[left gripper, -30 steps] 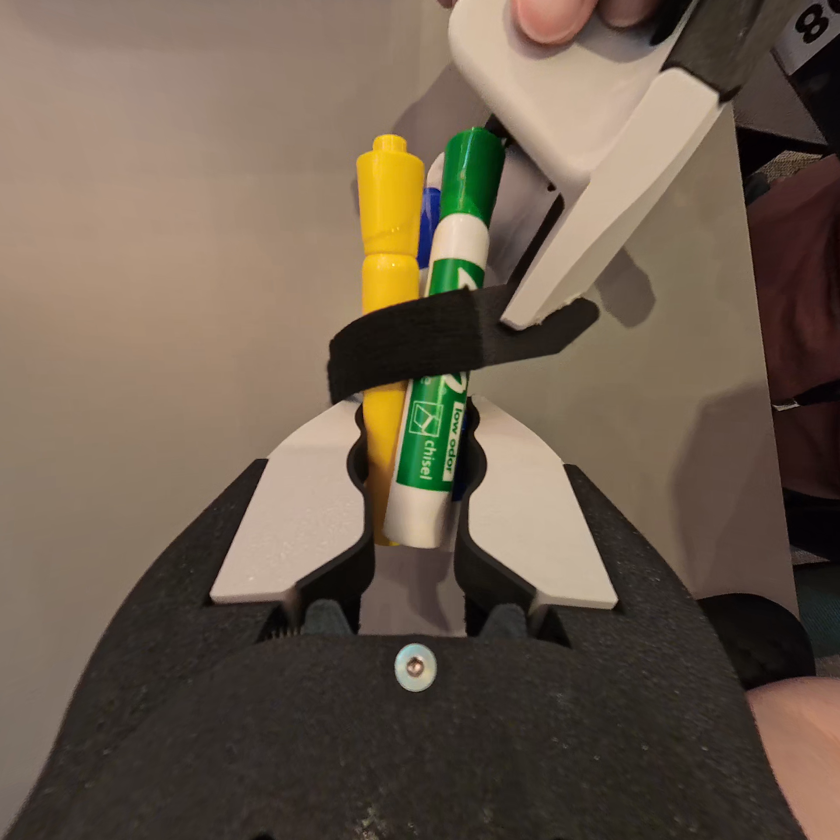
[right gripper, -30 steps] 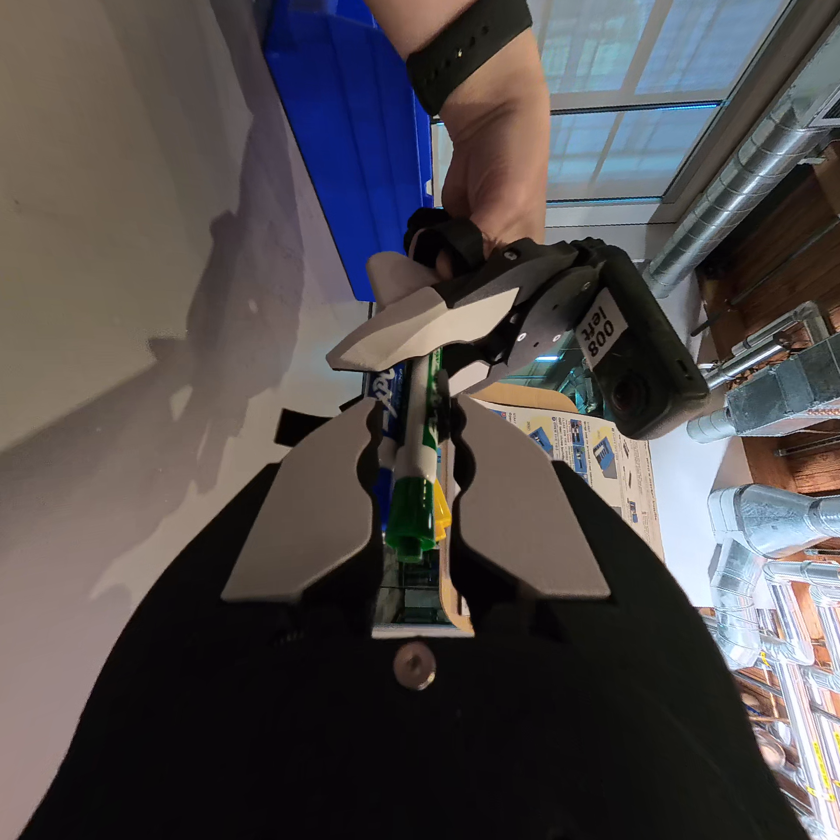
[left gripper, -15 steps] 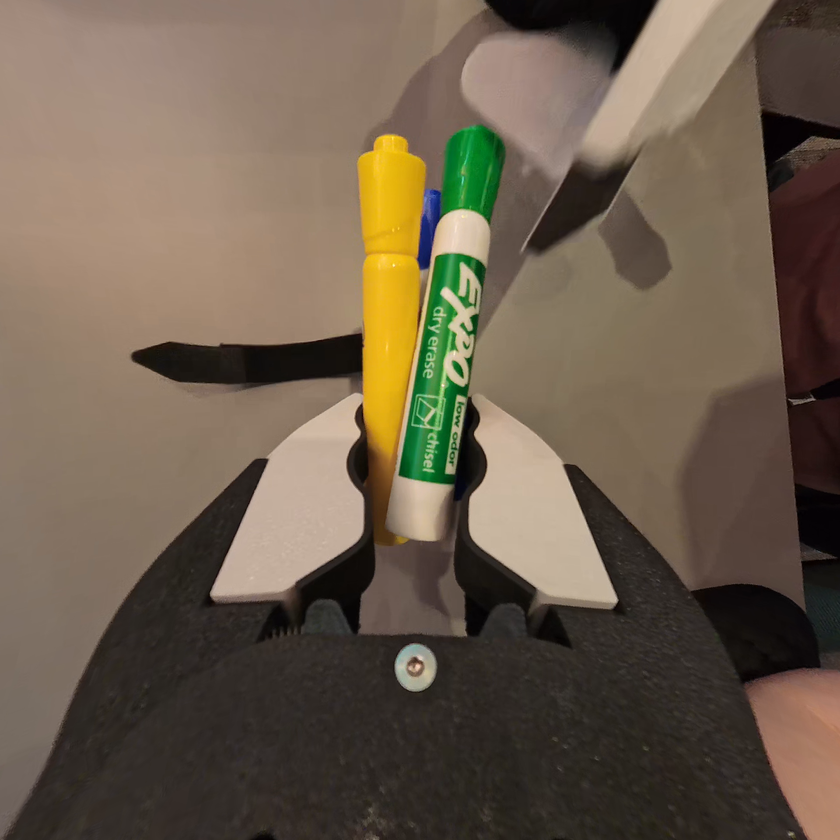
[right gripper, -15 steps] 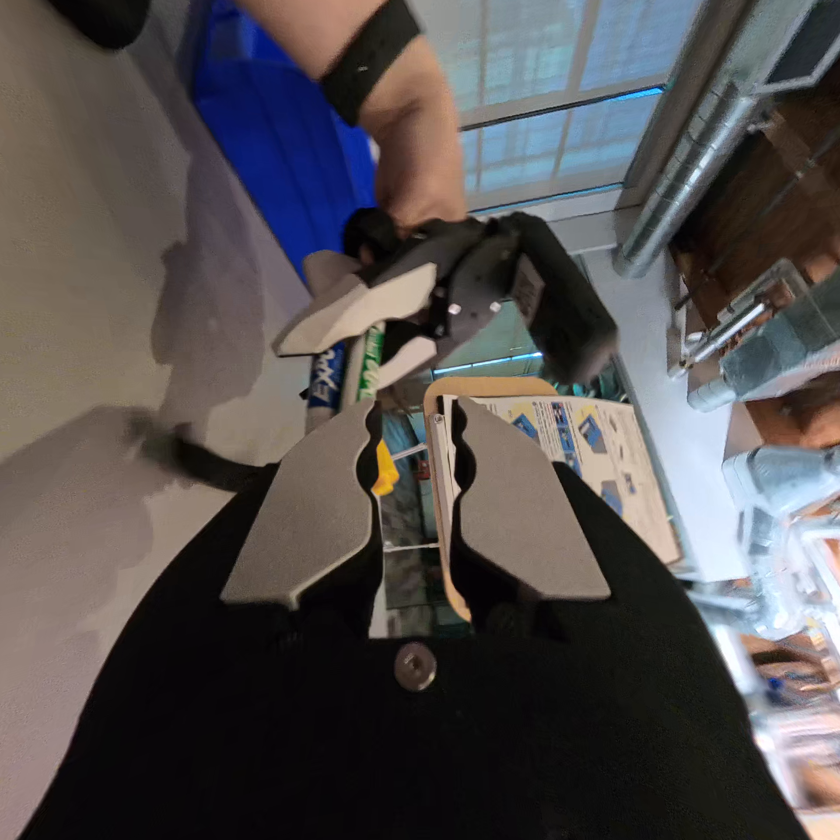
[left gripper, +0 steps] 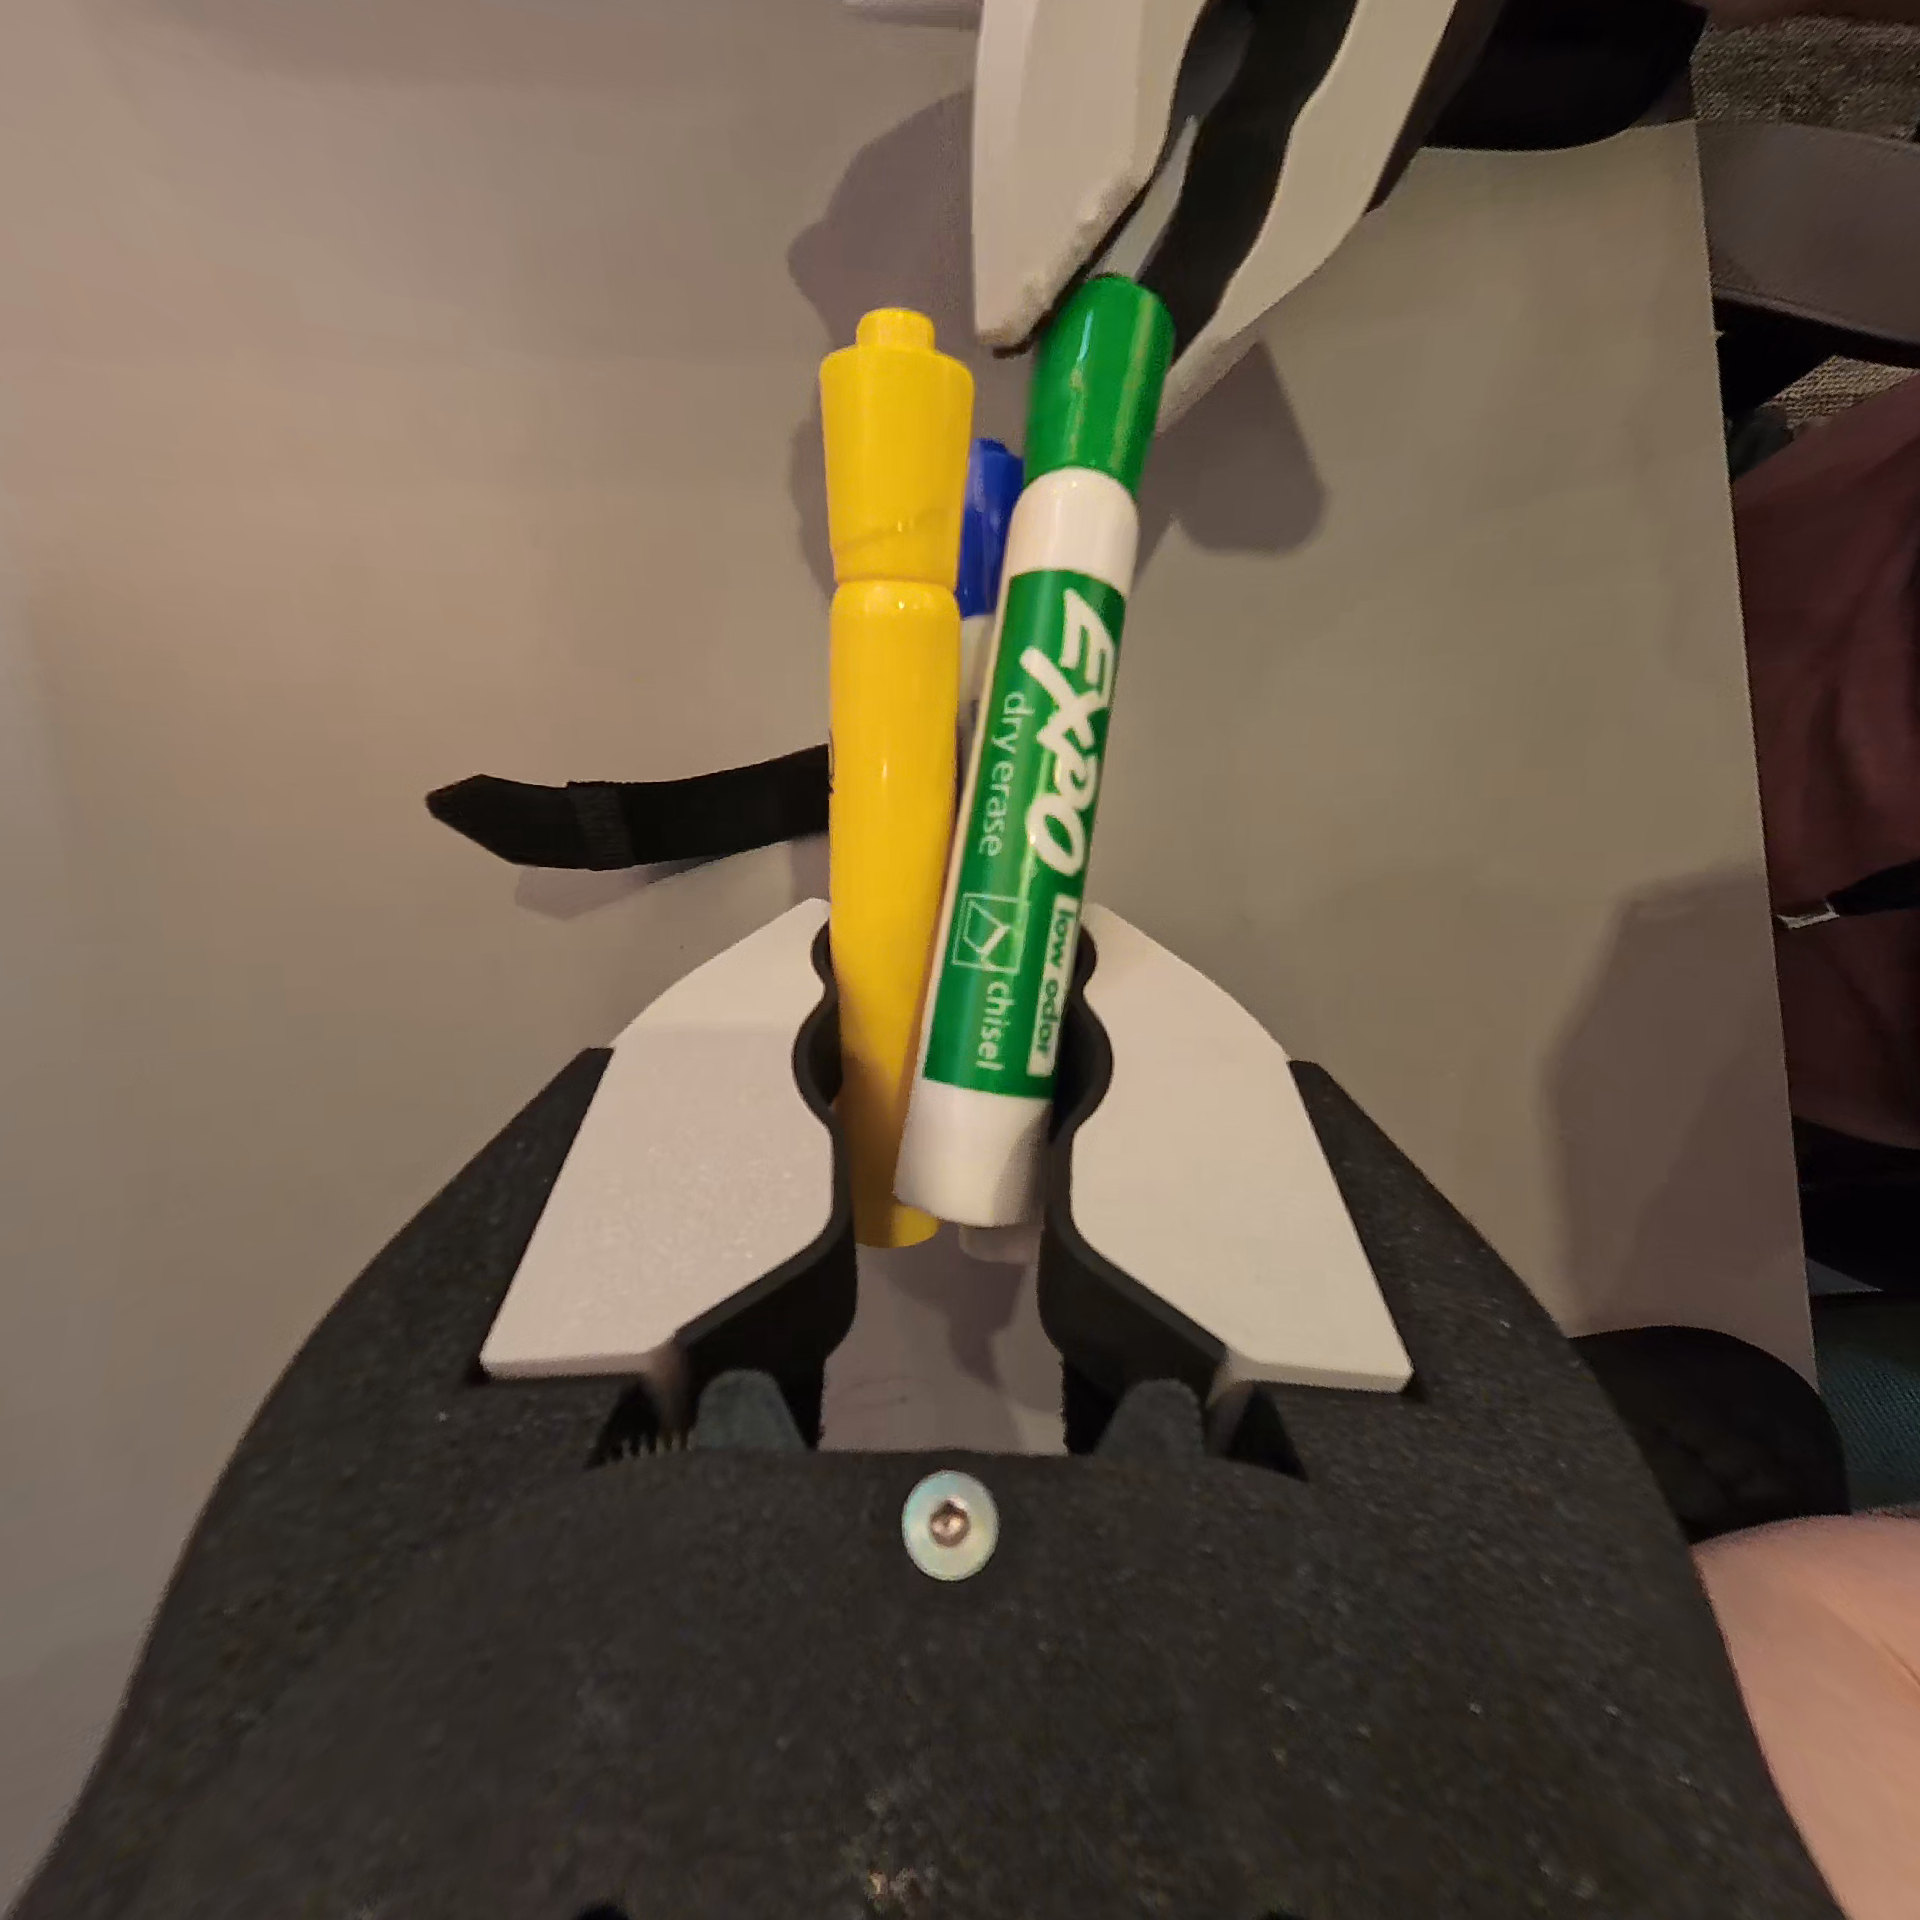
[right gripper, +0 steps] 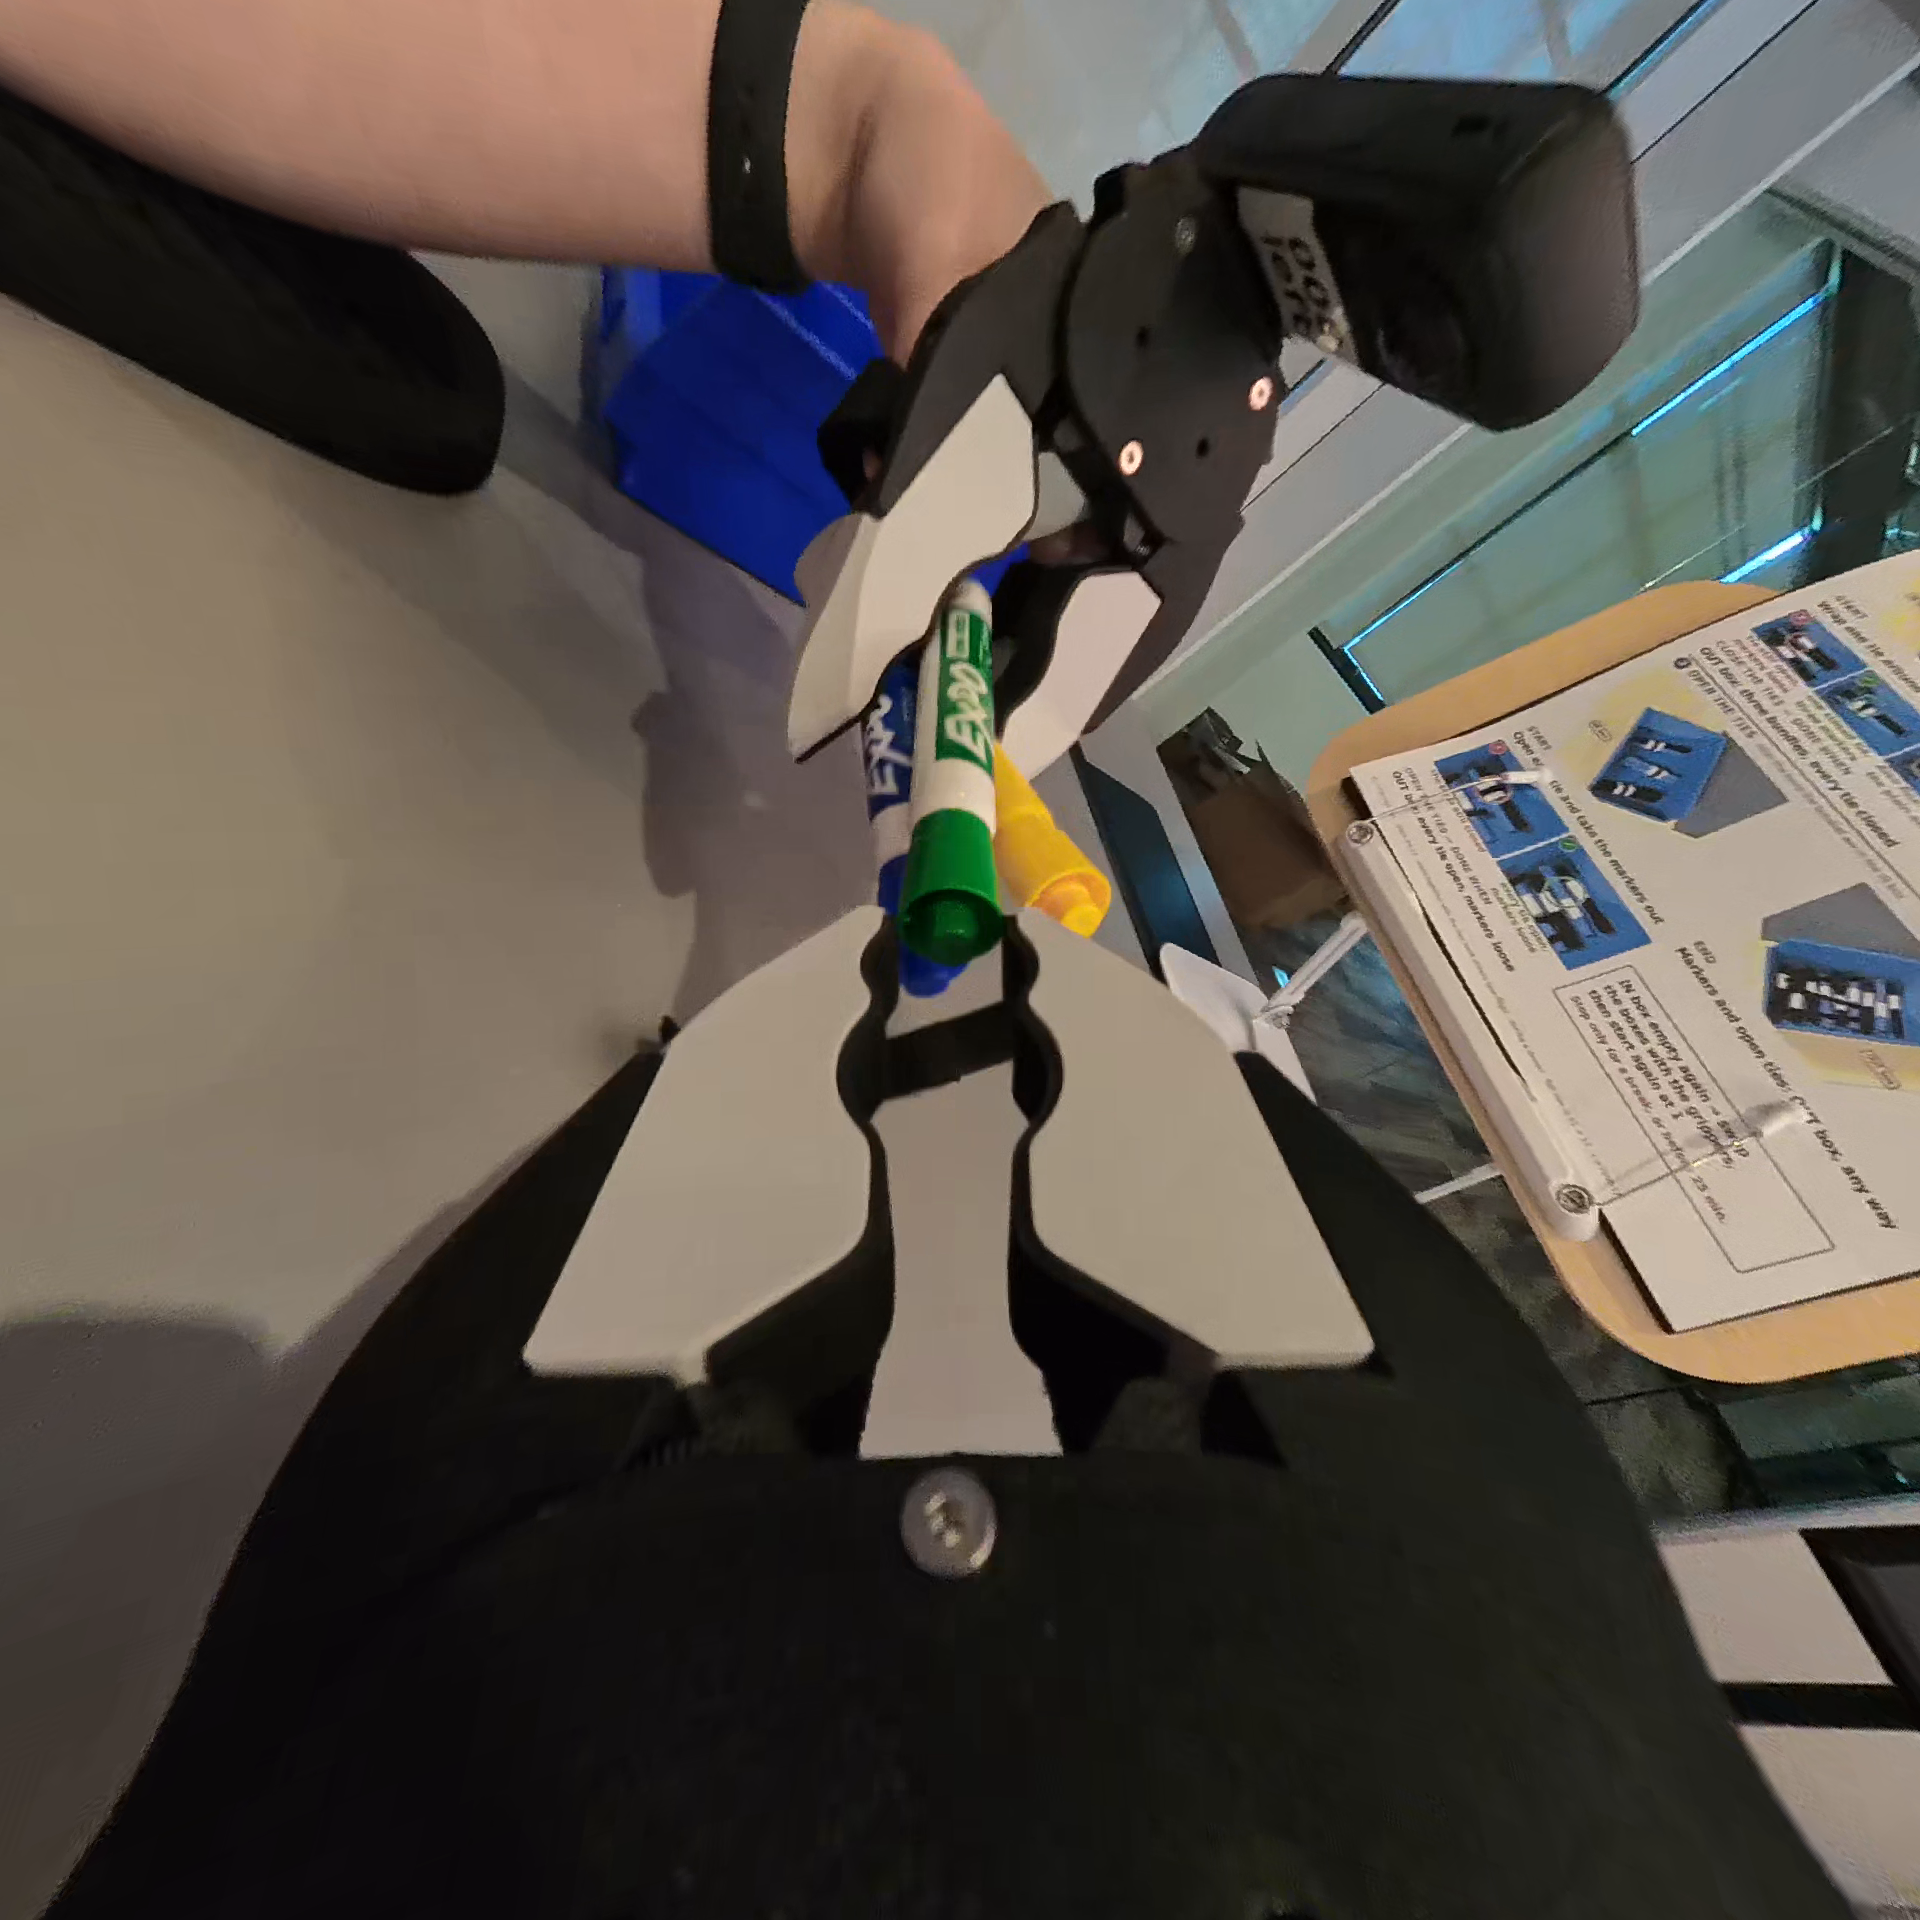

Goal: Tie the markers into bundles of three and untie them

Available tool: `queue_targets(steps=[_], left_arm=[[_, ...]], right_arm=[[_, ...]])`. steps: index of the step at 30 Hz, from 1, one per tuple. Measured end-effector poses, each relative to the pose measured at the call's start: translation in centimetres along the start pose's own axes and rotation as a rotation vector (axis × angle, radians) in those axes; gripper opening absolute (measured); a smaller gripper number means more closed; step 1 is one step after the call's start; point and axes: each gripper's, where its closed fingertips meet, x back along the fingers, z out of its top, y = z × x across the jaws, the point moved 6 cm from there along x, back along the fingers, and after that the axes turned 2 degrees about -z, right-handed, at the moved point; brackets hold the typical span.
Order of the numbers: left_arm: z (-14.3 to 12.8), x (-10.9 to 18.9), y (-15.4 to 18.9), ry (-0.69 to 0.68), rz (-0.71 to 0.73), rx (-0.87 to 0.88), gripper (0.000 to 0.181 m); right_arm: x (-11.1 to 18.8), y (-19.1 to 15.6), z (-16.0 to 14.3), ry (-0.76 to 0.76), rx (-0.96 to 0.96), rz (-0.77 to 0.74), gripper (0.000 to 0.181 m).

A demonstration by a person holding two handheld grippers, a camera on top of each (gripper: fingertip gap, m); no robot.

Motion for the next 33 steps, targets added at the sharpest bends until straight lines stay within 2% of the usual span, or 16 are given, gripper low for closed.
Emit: queue_targets(steps=[4, 10, 15, 27, 33], left_arm=[[0.0, -0.4, 0.0, -0.027, 0.005, -0.002, 0.039], [0.5, -1.2, 0.6, -0.05, -0.013, -0.023, 0.039], [0.5, -1.4, 0.7, -0.053, -0.026, -0.029, 0.039], [0.9, -0.4, 1.0, 0.017, -0.058, -0.024, 0.039], [0.4, -0.2, 0.8, -0.007, -0.034, -0.016, 0.039]], right_arm=[[0.2, 0.4, 0.8, 0.035, -0.045, -0.003, 0.02], [-0.3, 0.2, 0.5, 0.035, -0.167, 0.064, 0.02], [-0.2, 0.9, 0.3, 0.069, -0.253, 0.041, 0.04], [0.3, 2.0, 0.2, 0.183, -0.524, 0.093, 0.047], [0.0, 1.8, -1.1, 0.124, -0.521, 0.105, 0.052]])
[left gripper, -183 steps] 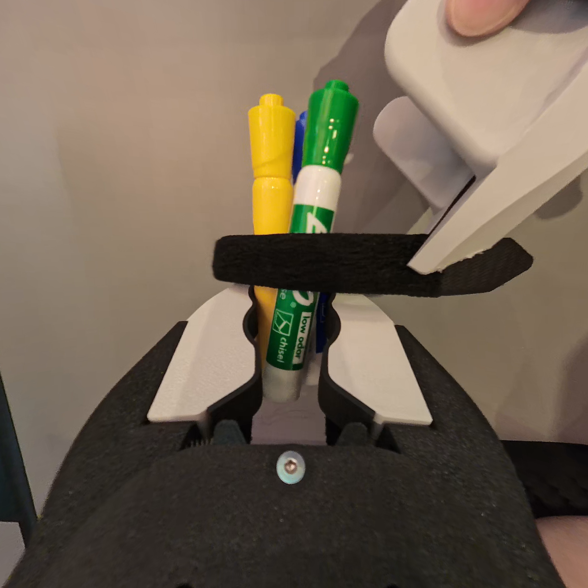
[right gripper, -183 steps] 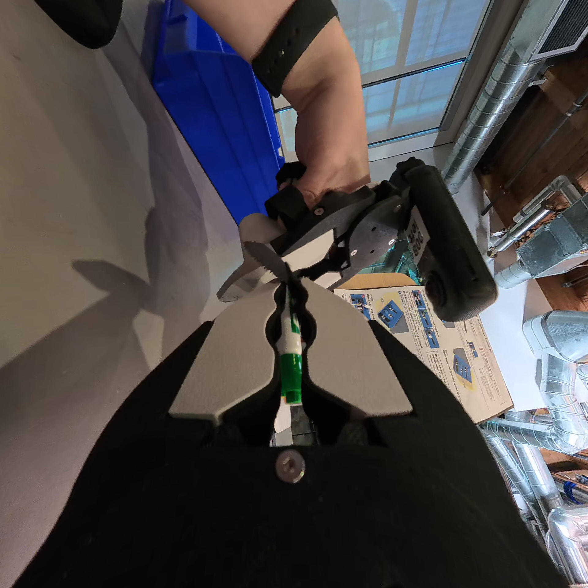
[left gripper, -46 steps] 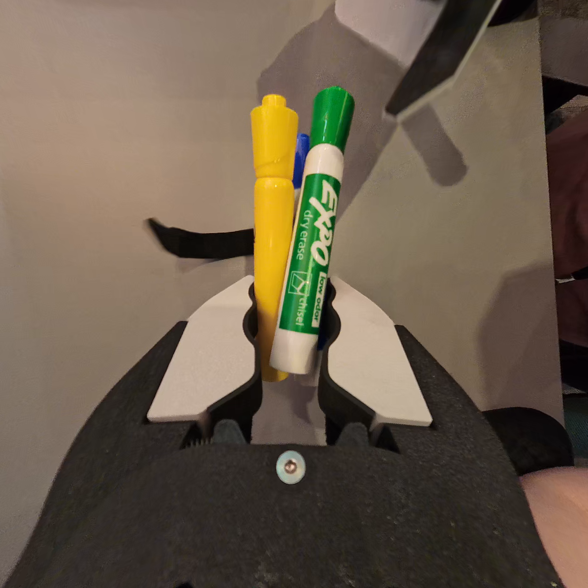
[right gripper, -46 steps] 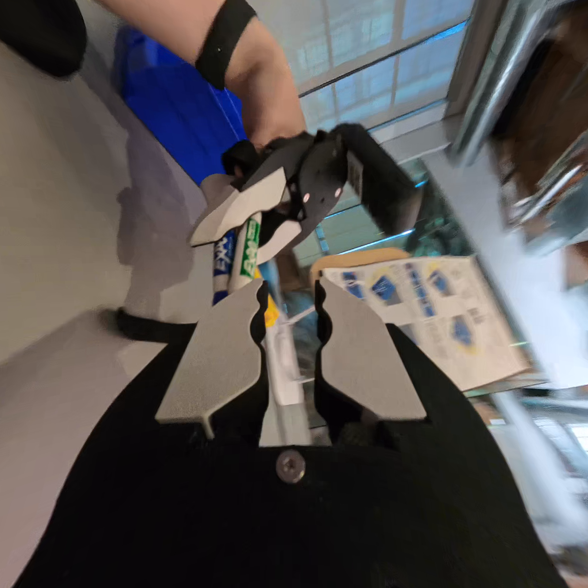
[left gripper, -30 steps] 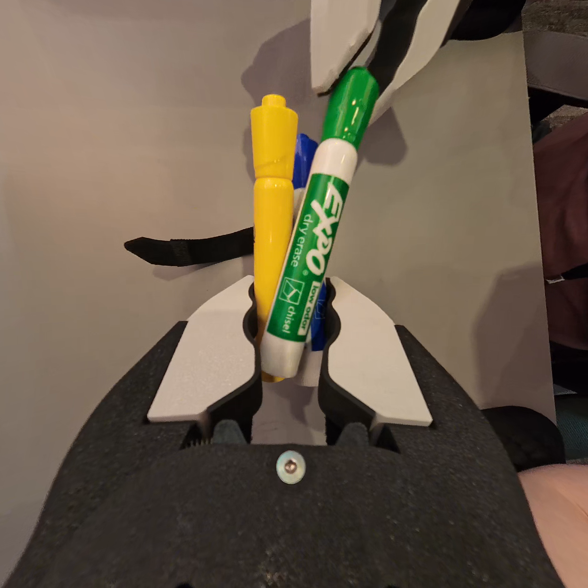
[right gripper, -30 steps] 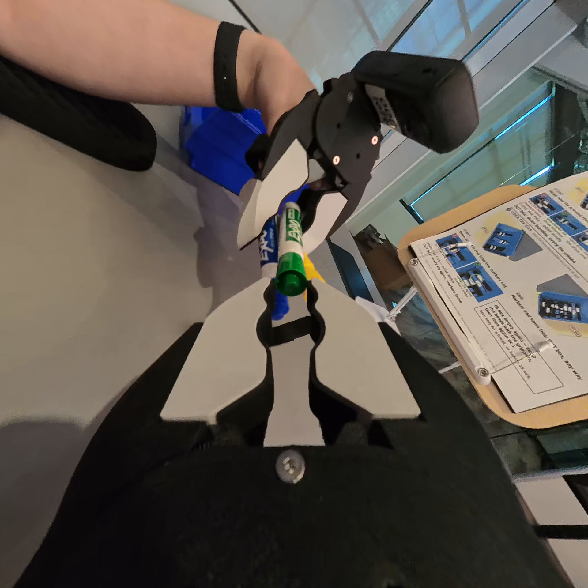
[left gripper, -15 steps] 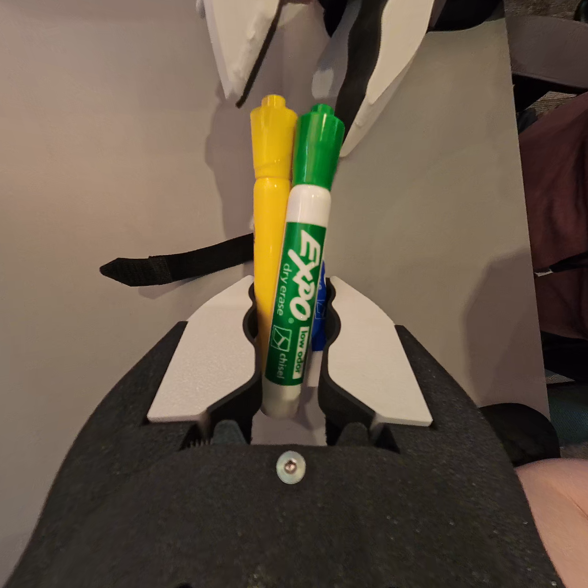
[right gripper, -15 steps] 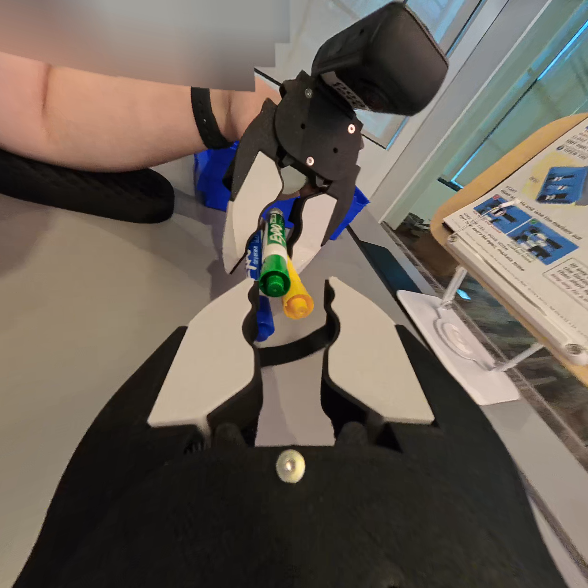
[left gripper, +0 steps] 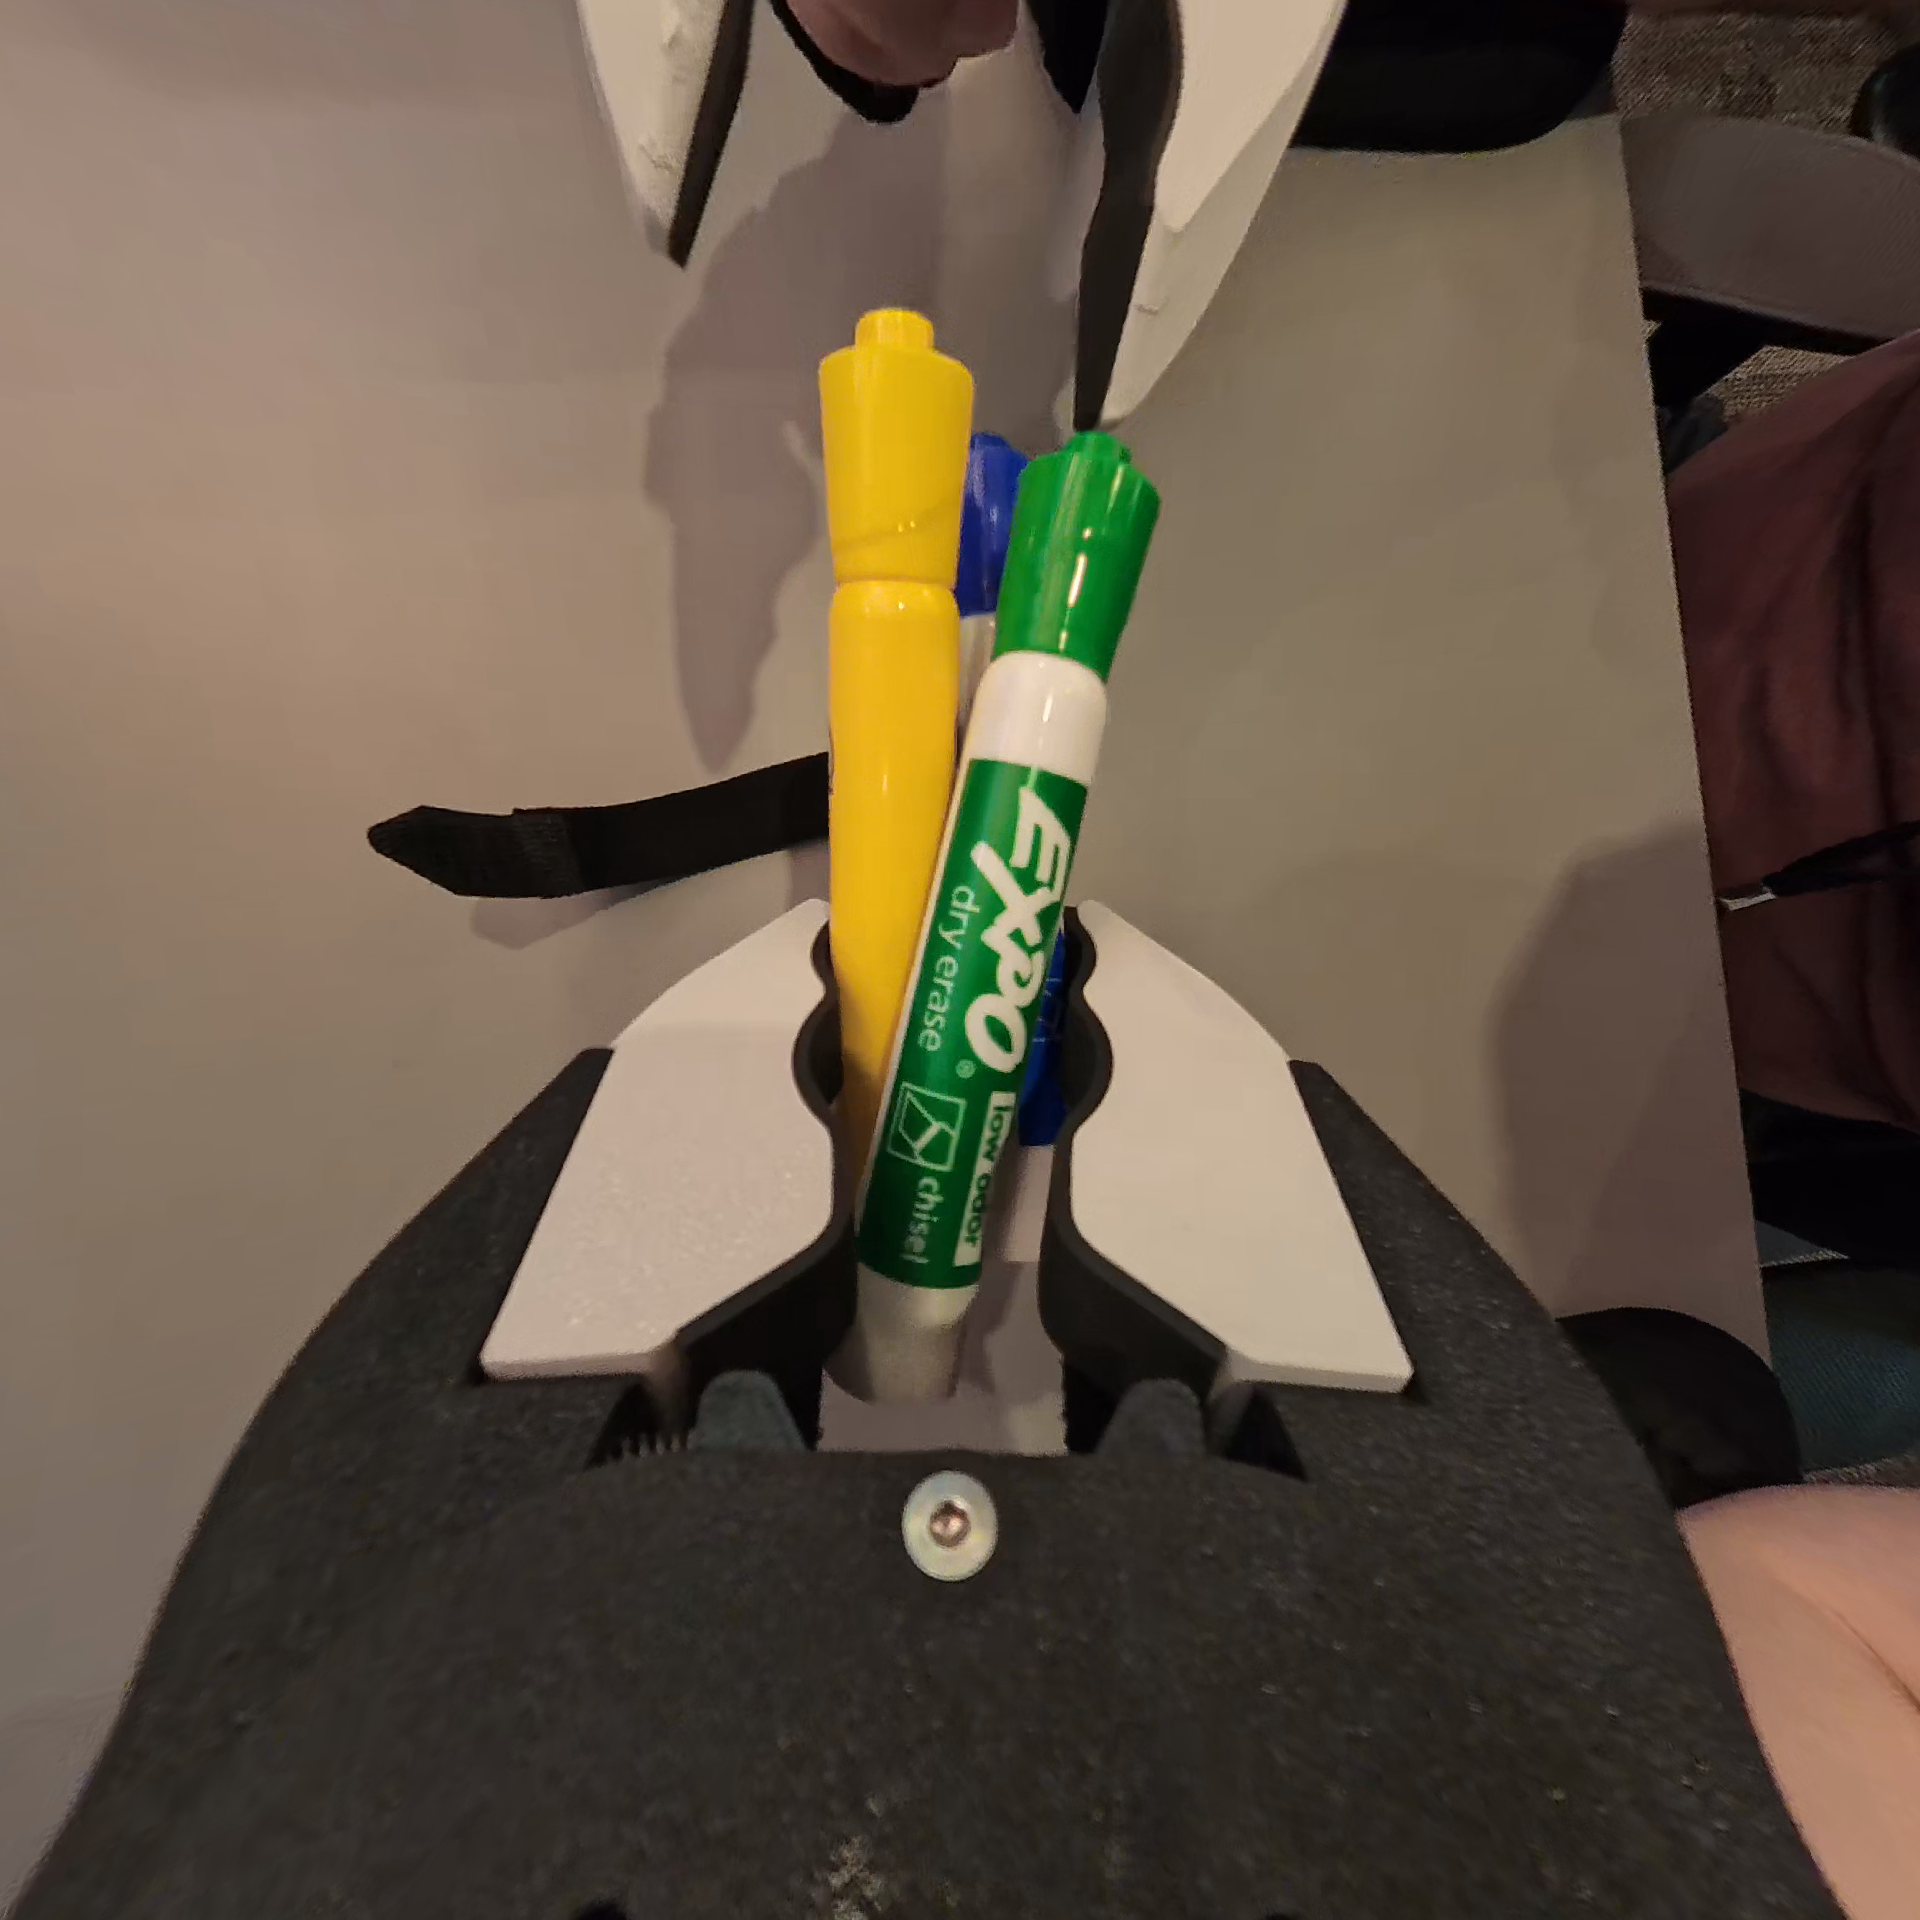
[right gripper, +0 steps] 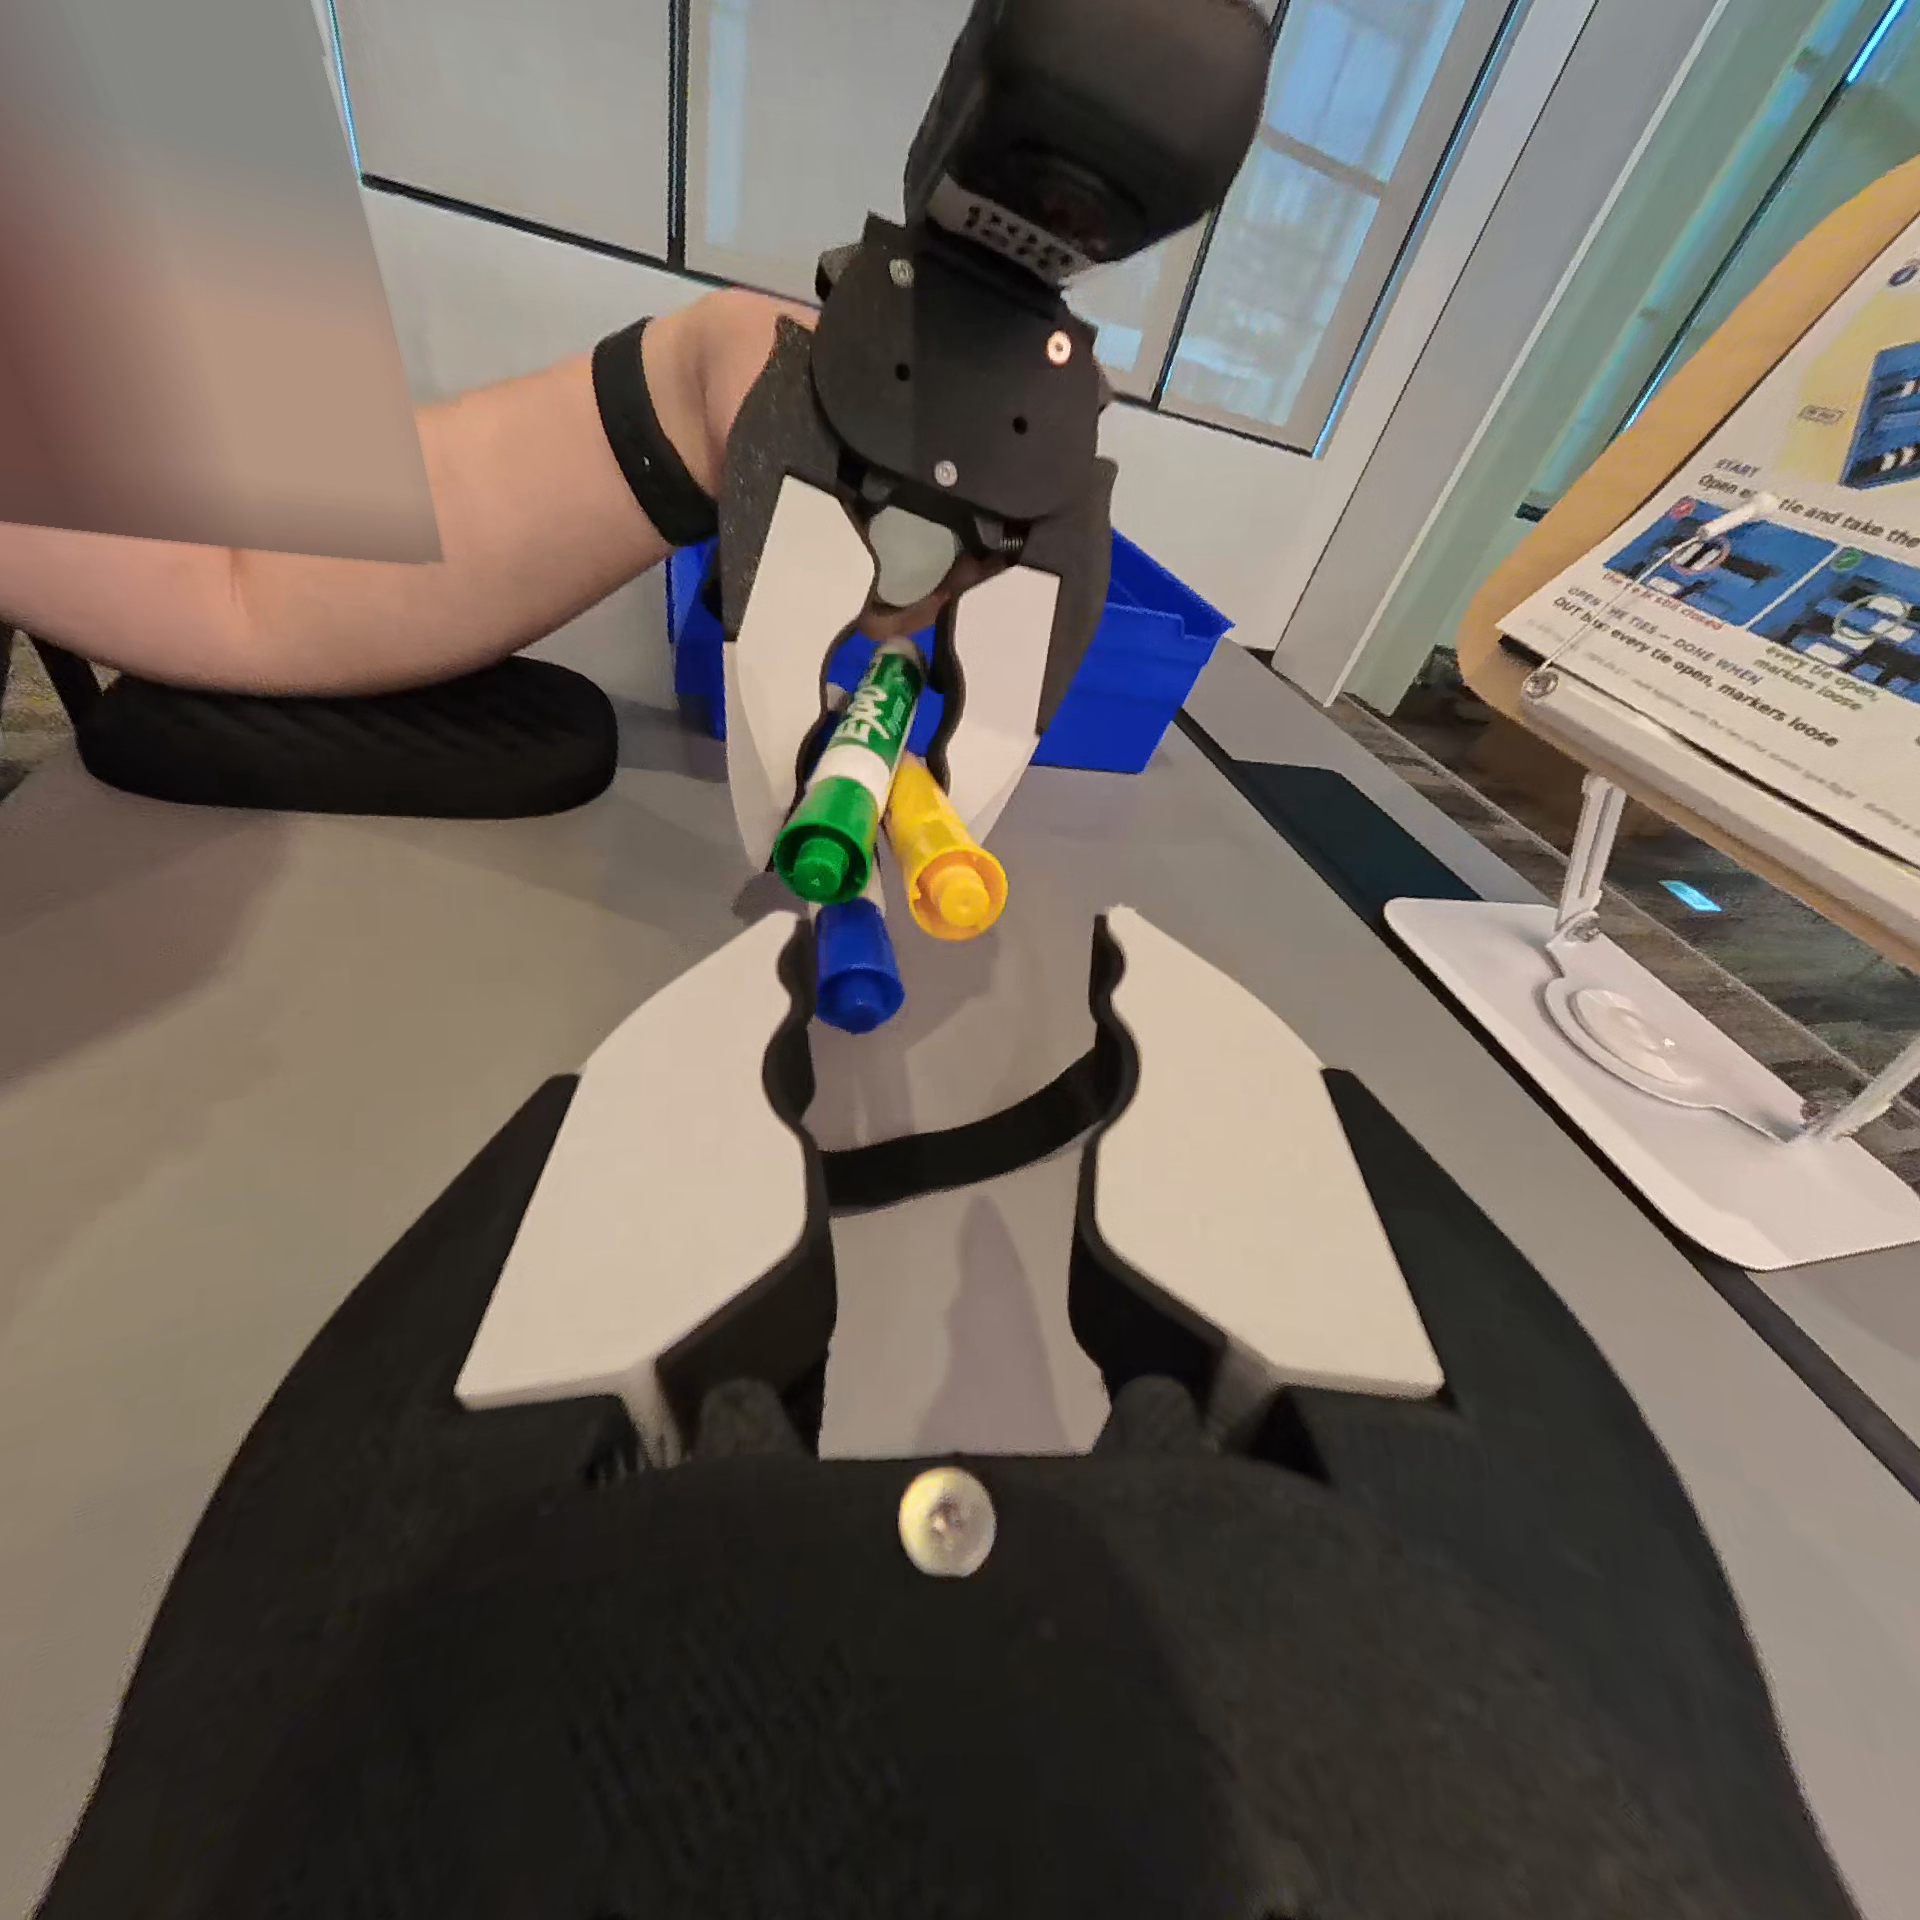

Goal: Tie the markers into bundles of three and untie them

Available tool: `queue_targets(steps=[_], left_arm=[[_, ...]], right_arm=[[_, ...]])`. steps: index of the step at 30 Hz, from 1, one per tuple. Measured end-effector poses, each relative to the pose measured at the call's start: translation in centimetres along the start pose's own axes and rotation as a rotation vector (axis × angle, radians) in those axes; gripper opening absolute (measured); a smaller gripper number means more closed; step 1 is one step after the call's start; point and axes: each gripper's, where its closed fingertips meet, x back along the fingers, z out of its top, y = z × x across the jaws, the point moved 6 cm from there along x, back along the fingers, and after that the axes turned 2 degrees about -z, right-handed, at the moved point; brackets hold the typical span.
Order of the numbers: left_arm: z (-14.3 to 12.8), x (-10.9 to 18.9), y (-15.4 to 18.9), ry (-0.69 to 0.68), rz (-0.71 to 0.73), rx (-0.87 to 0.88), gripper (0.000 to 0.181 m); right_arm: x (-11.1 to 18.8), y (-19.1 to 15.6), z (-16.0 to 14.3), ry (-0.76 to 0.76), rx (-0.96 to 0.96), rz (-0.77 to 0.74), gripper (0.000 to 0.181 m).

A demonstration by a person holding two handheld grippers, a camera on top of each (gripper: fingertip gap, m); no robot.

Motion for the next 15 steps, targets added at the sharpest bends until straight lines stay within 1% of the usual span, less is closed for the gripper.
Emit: queue_targets(steps=[3, 6, 9, 12, 15], left_arm=[[-0.2, 0.1, -0.1, -0.011, 0.007, 0.009, 0.038], [-0.9, 0.0, -0.3, -0.054, 0.014, 0.026, 0.039], [-1.3, 0.1, -0.5, -0.066, 0.024, 0.035, 0.039], [-1.6, 0.3, -0.7, -0.071, 0.034, 0.044, 0.039], [-1.7, 0.4, -0.7, -0.075, 0.033, 0.048, 0.039]], right_arm=[[-0.2, 0.0, -0.6, -0.029, -0.007, 0.014, 0.054], [-0.4, 0.0, -1.6, -0.083, 0.015, 0.013, 0.054], [-0.6, -0.1, -2.6, -0.137, 0.012, 0.034, 0.054], [-1.0, 0.1, -3.7, -0.185, -0.038, 0.045, 0.053], [-1.2, 0.2, -4.2, -0.184, -0.102, 0.068, 0.051]])
